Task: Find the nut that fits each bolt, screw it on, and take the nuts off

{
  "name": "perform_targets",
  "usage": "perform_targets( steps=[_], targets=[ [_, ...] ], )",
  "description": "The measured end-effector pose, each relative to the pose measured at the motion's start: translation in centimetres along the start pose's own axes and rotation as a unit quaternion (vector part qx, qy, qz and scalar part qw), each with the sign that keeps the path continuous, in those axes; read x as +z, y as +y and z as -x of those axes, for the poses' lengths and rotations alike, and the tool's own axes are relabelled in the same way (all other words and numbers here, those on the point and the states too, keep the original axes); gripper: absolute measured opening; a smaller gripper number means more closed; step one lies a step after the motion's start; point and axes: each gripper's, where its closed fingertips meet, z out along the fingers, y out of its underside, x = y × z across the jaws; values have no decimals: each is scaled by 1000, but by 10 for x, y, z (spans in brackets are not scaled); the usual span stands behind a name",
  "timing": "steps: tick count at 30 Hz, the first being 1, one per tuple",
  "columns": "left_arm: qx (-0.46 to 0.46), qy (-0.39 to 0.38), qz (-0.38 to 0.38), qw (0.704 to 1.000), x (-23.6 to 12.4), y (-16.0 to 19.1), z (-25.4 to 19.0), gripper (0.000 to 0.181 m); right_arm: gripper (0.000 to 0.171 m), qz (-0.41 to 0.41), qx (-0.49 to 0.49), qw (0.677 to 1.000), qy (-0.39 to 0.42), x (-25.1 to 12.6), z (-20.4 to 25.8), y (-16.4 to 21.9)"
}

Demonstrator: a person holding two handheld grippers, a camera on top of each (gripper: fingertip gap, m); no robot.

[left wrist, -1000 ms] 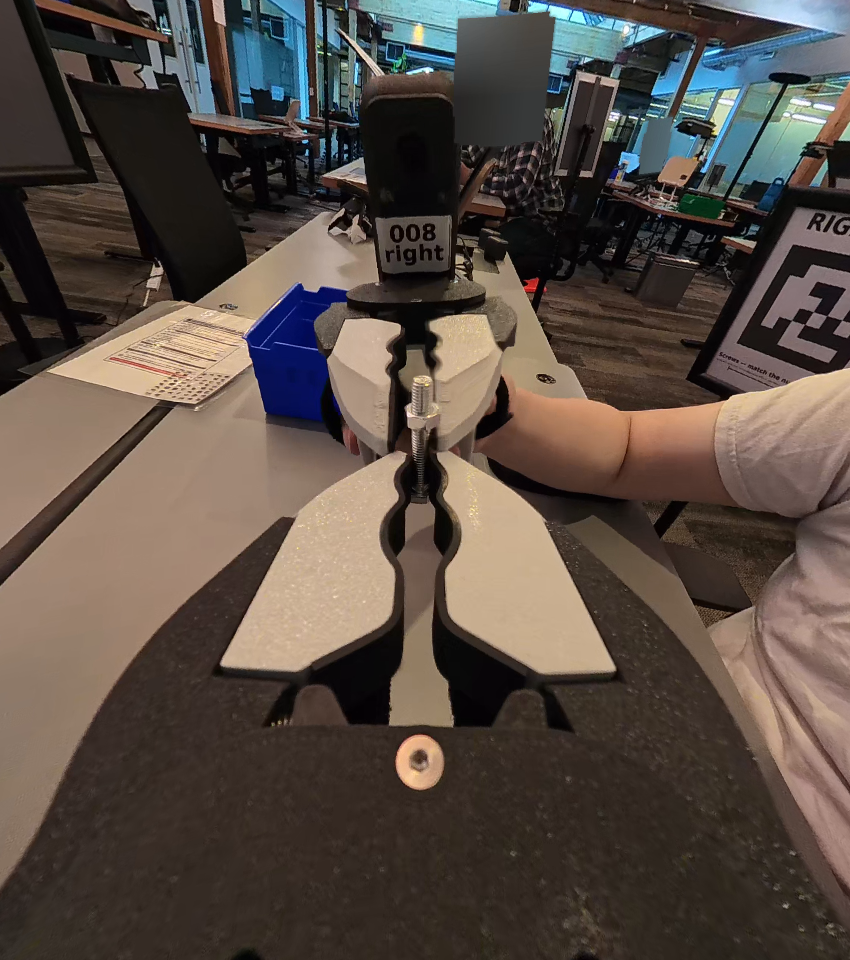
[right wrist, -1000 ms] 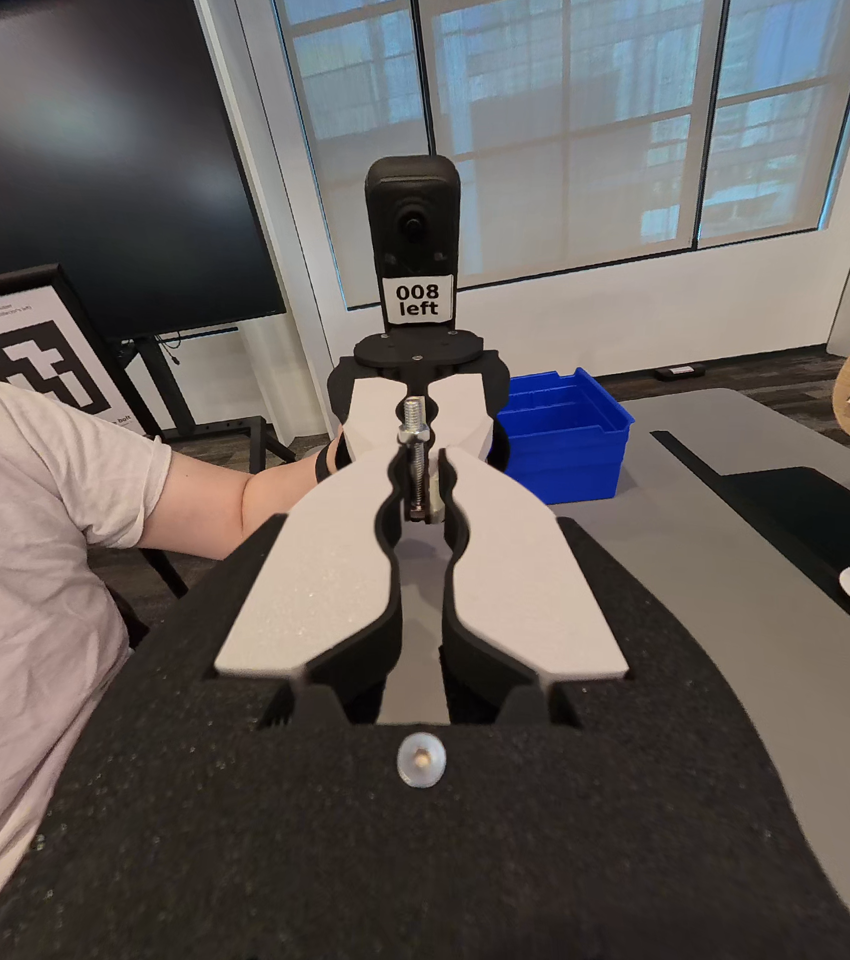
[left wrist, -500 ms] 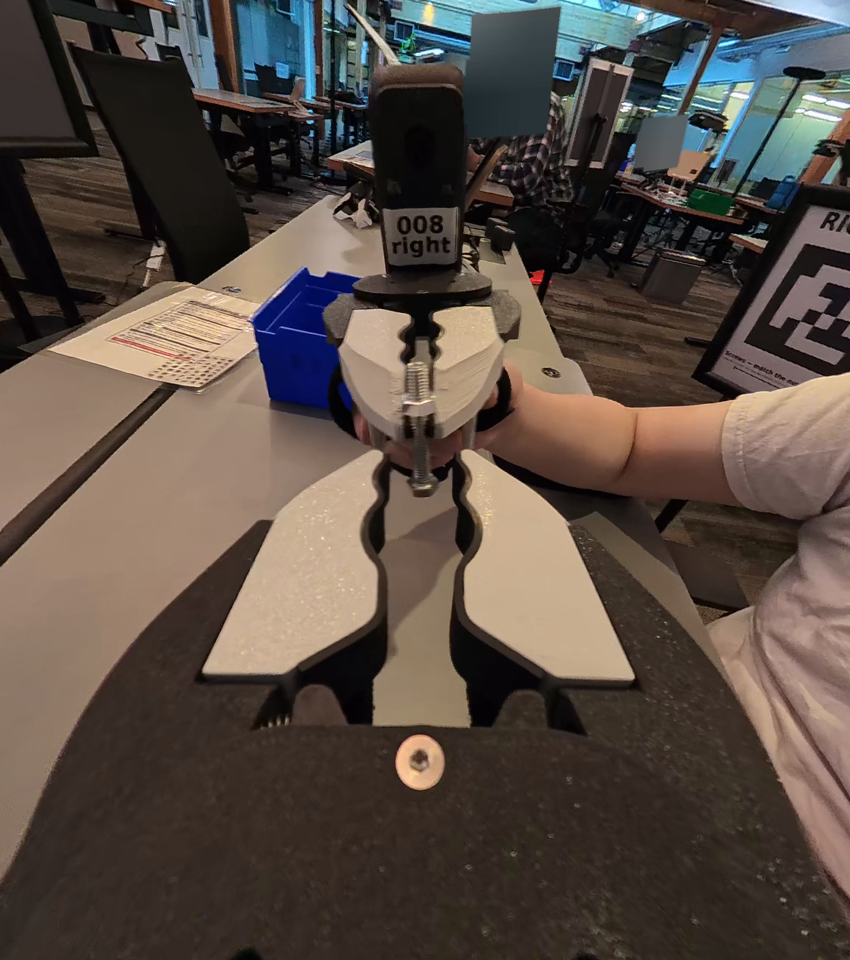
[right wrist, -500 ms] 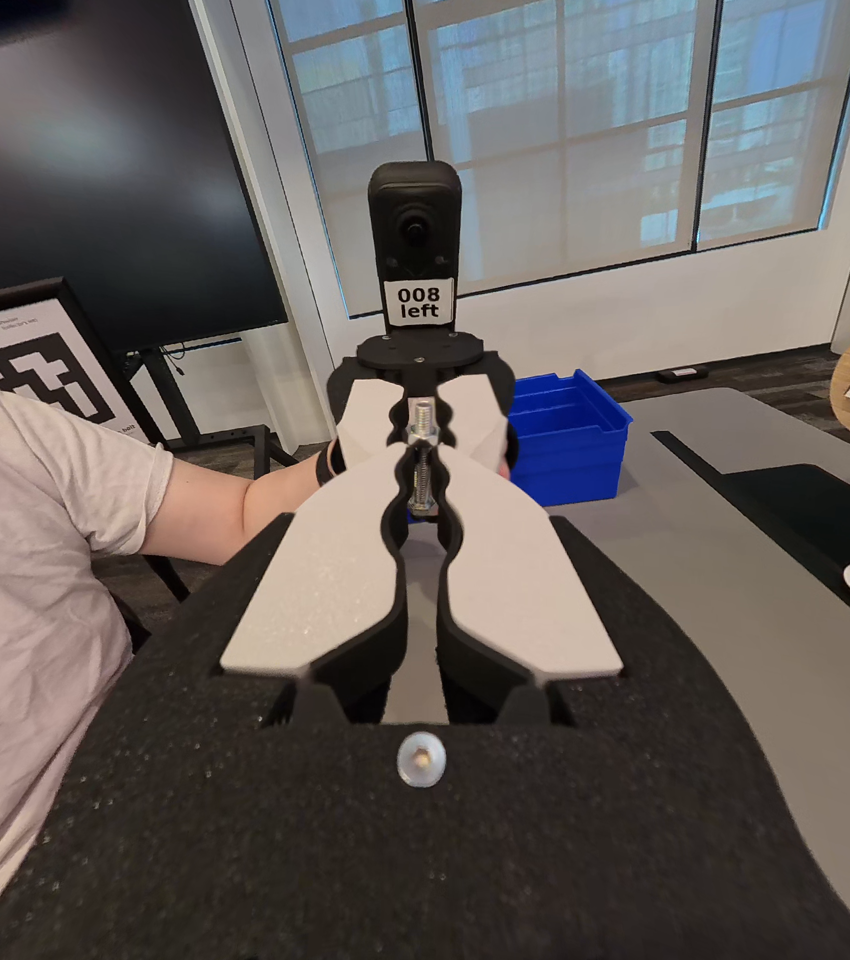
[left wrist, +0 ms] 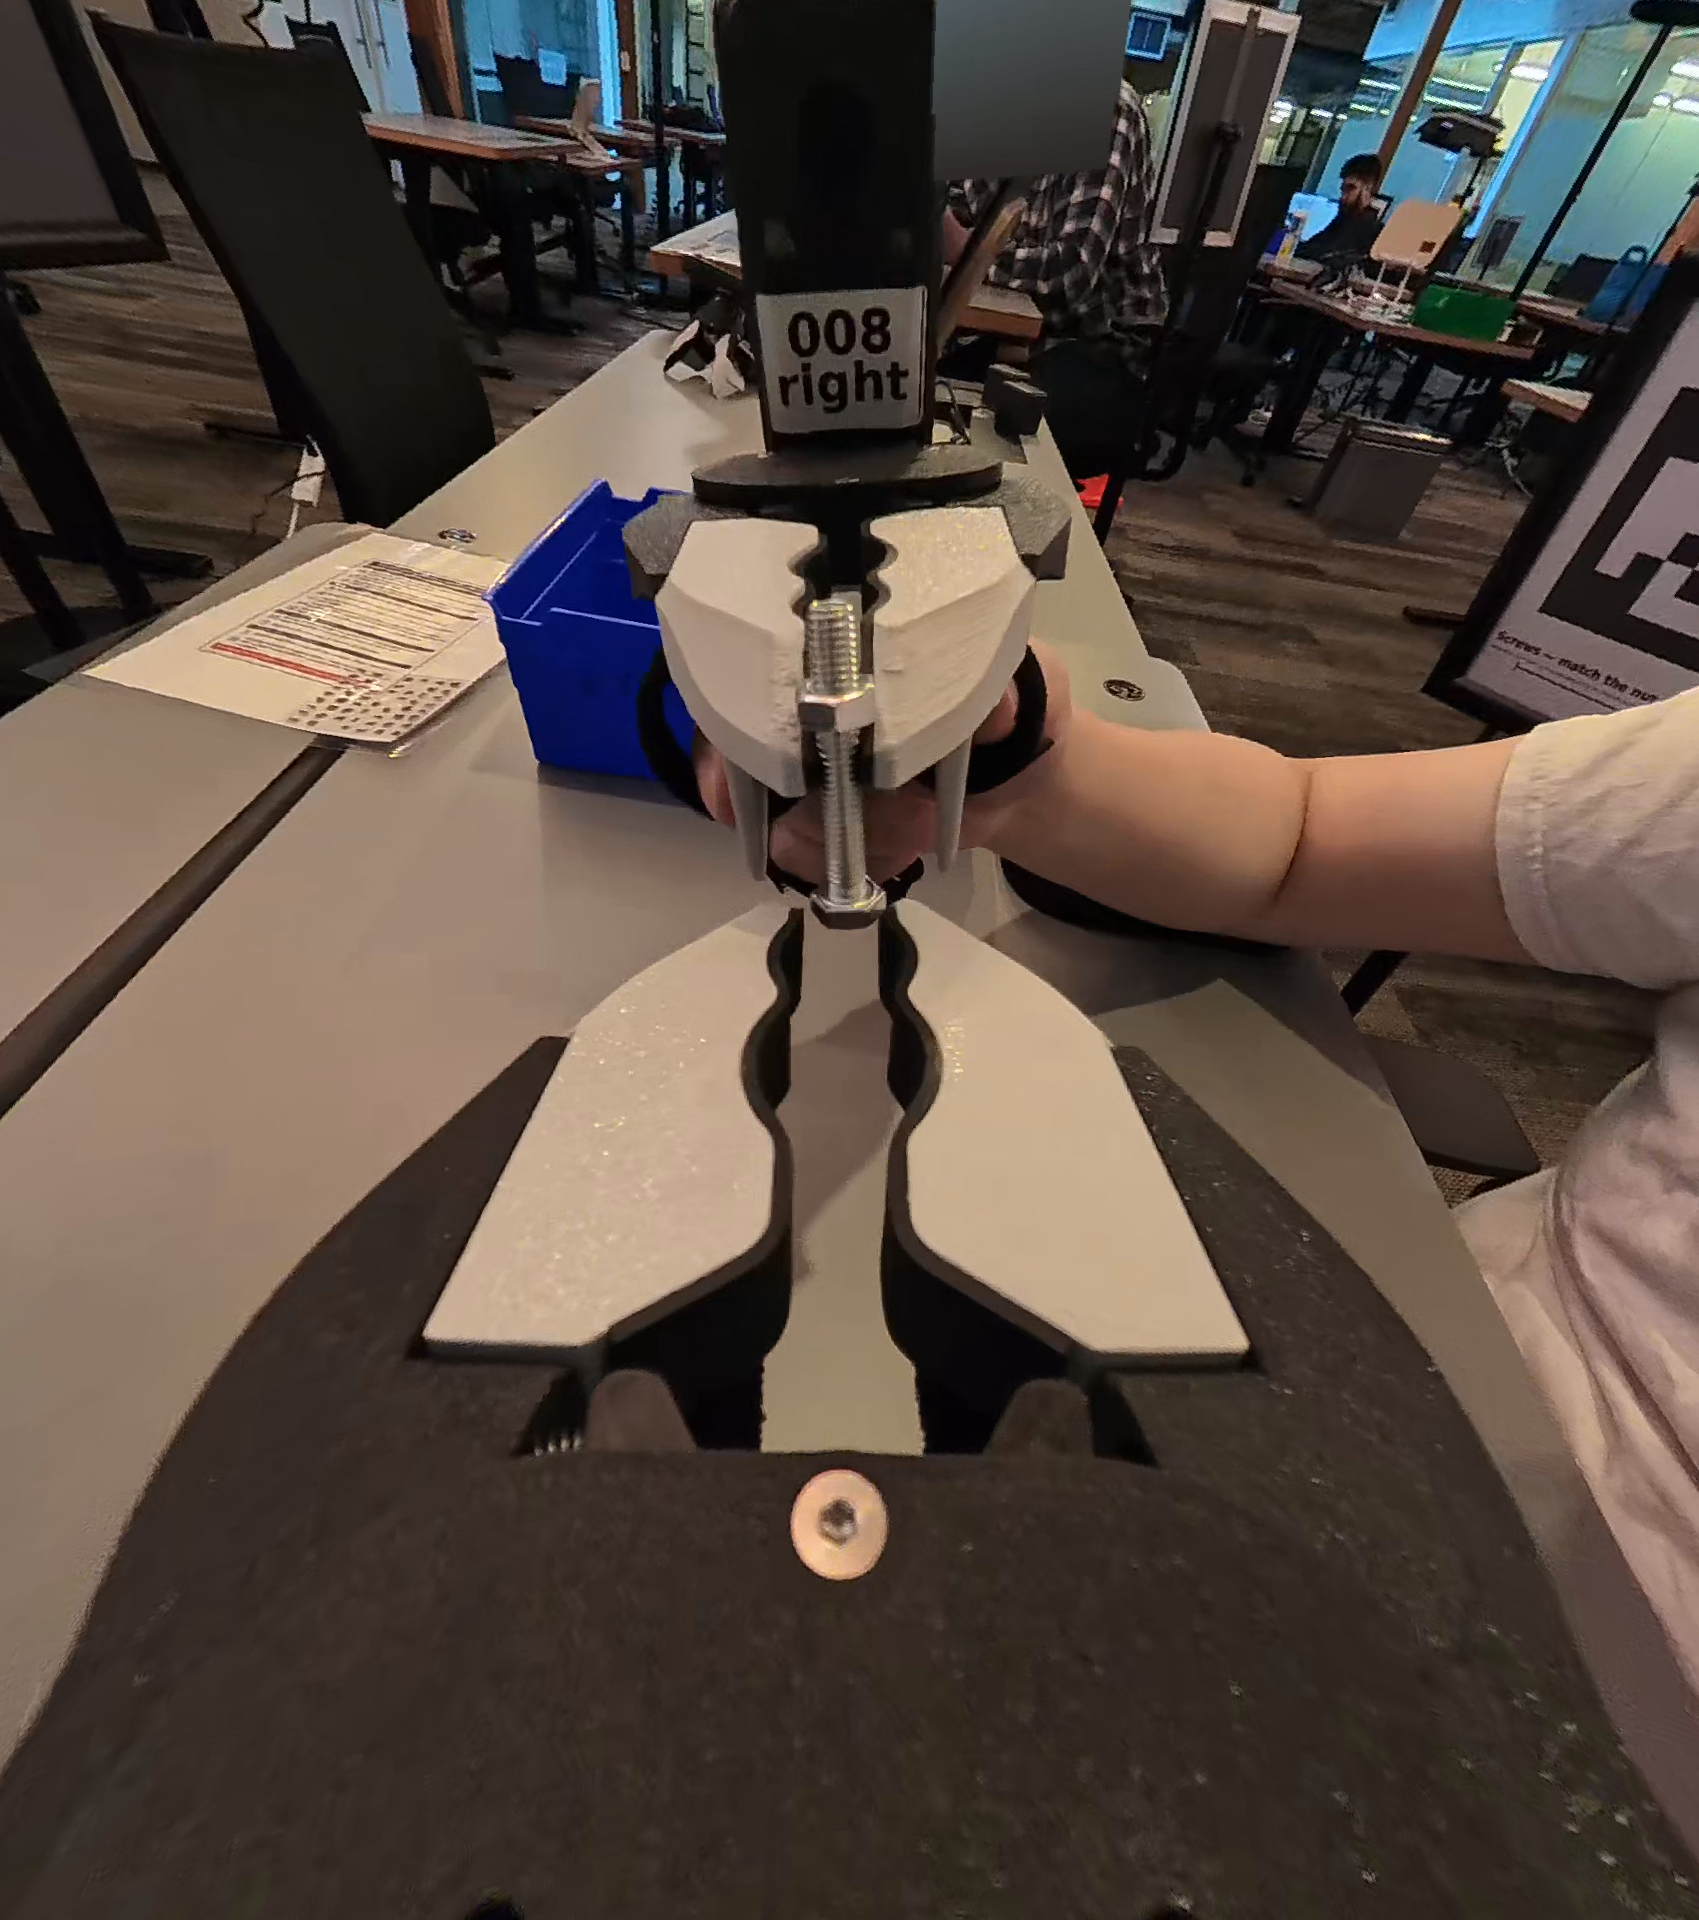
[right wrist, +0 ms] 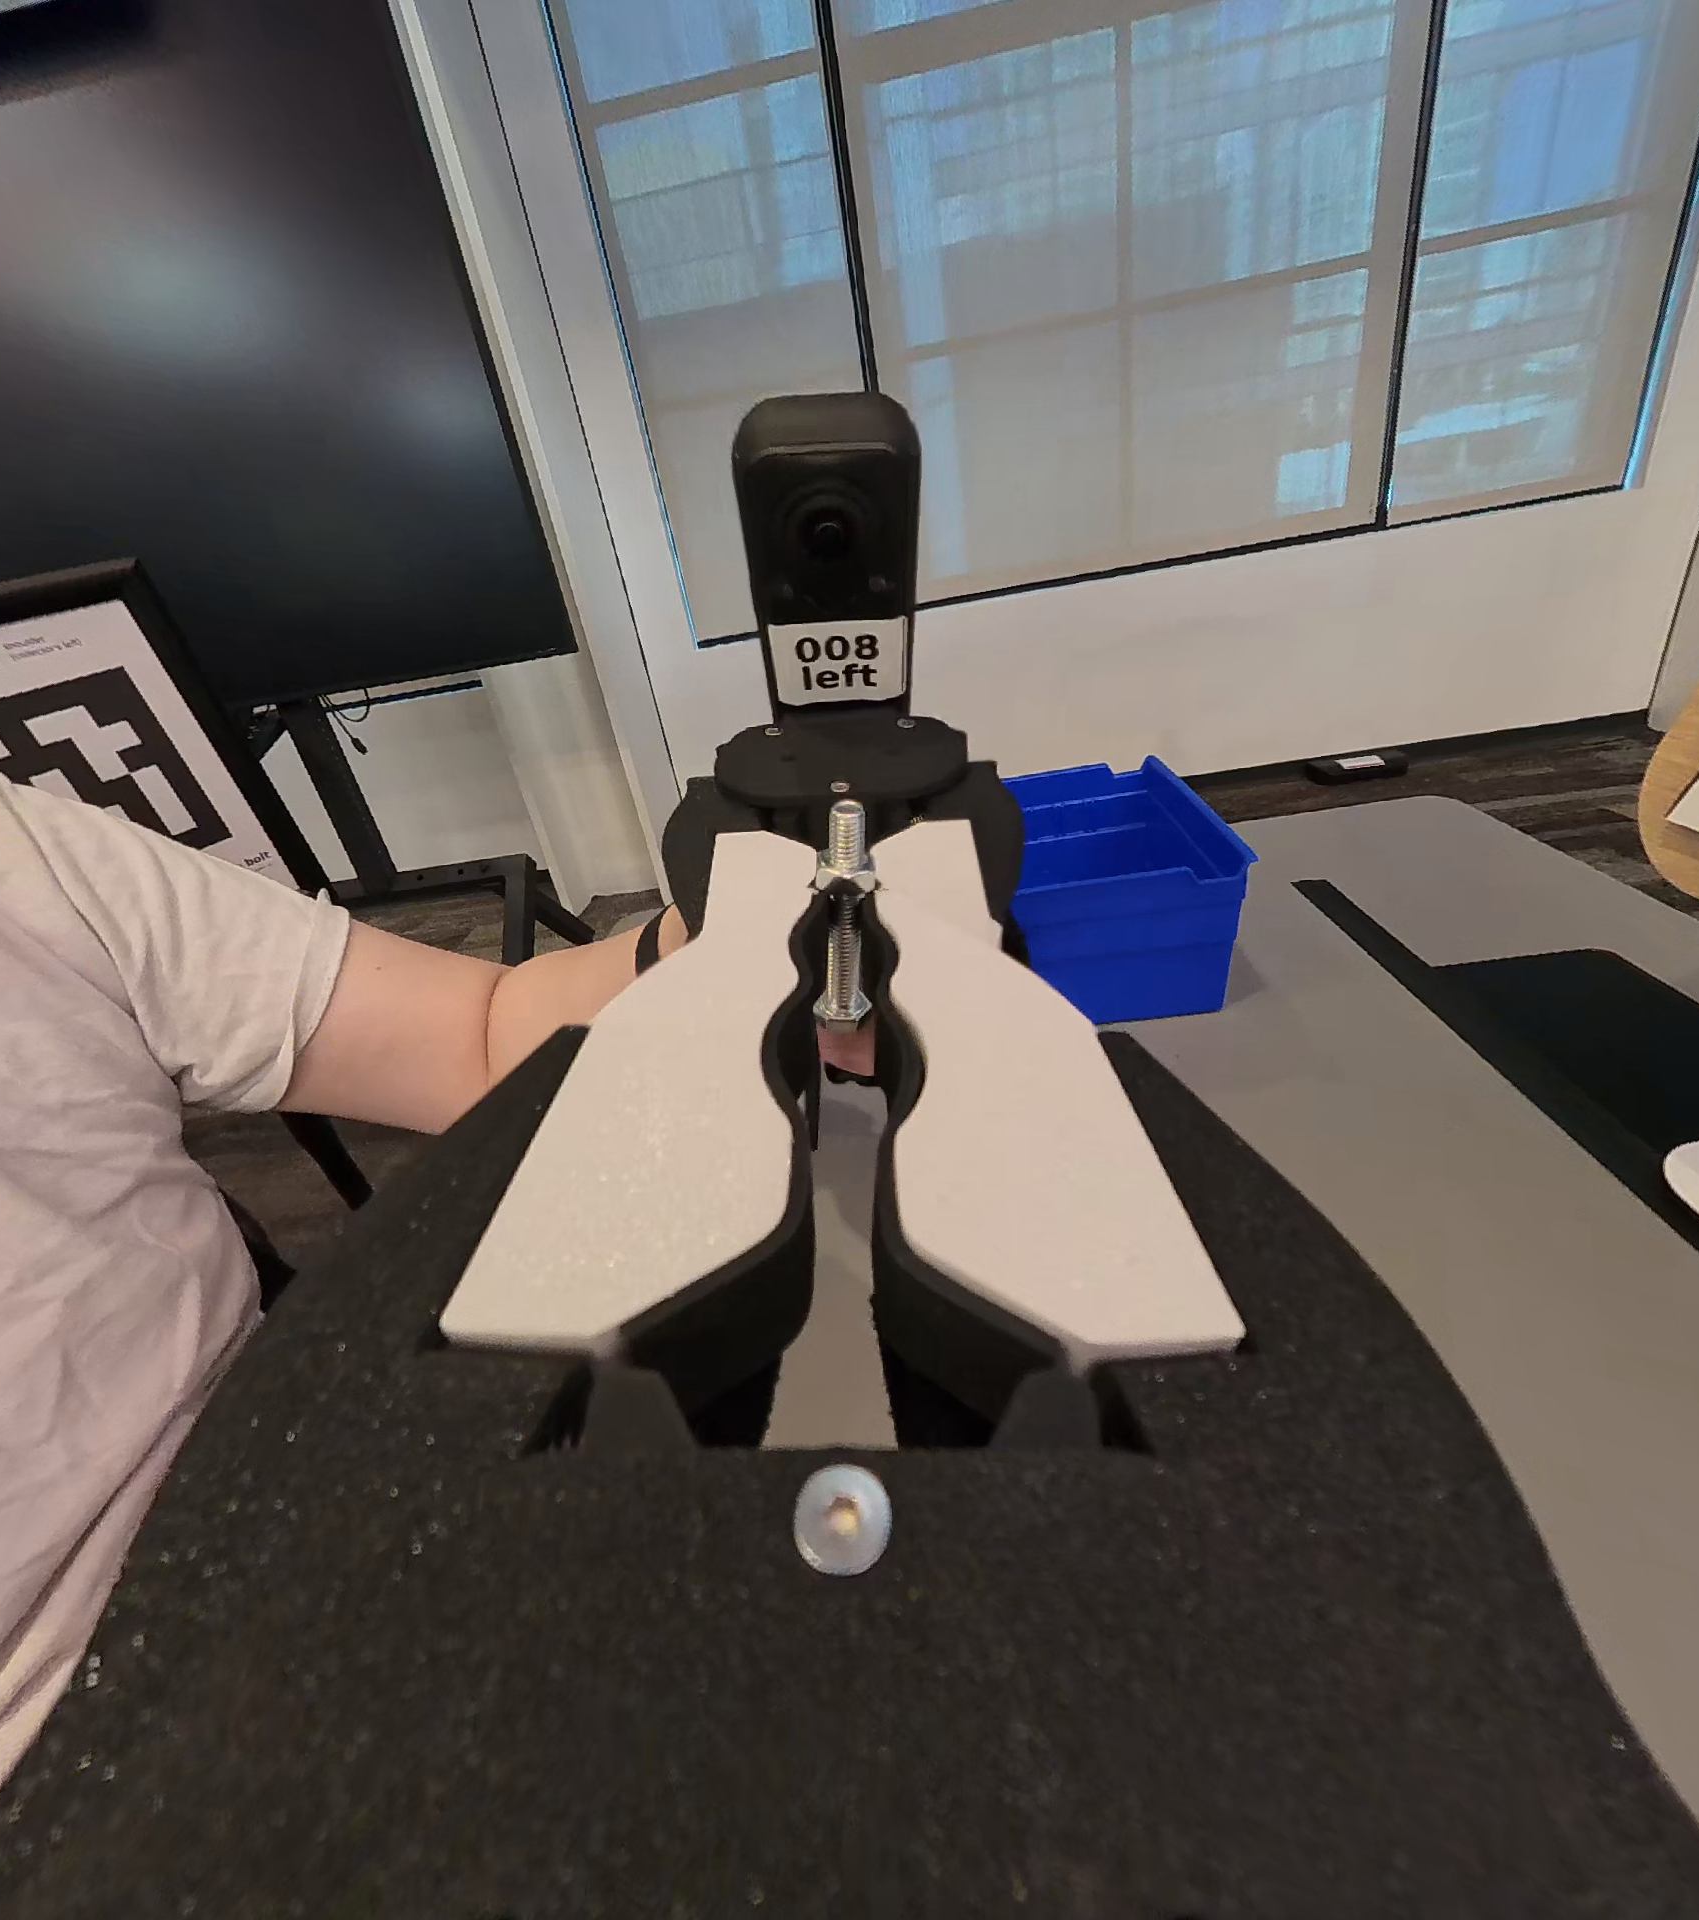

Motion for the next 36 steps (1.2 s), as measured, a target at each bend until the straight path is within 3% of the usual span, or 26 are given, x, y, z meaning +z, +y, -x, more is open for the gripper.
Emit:
perform_targets(
  steps=[17, 30, 33, 36],
  targets=[
    [9, -13, -15, 1000, 0, -4, 1, 11, 10, 22, -10, 1000, 11, 6, -4, 8],
    [-3, -13, -39, 999, -4, -10, 4, 11, 5, 16, -9, 1000, 8, 4, -5, 7],
    [-11, -13, -39, 999, -5, -12, 4, 27, 5, 18, -9, 1000, 20, -1, -8, 1],
    [-2, -15, -29, 999, -9, -13, 1, 29, 5, 42, -26, 997, 65, -20, -6, -23]
  ],
)
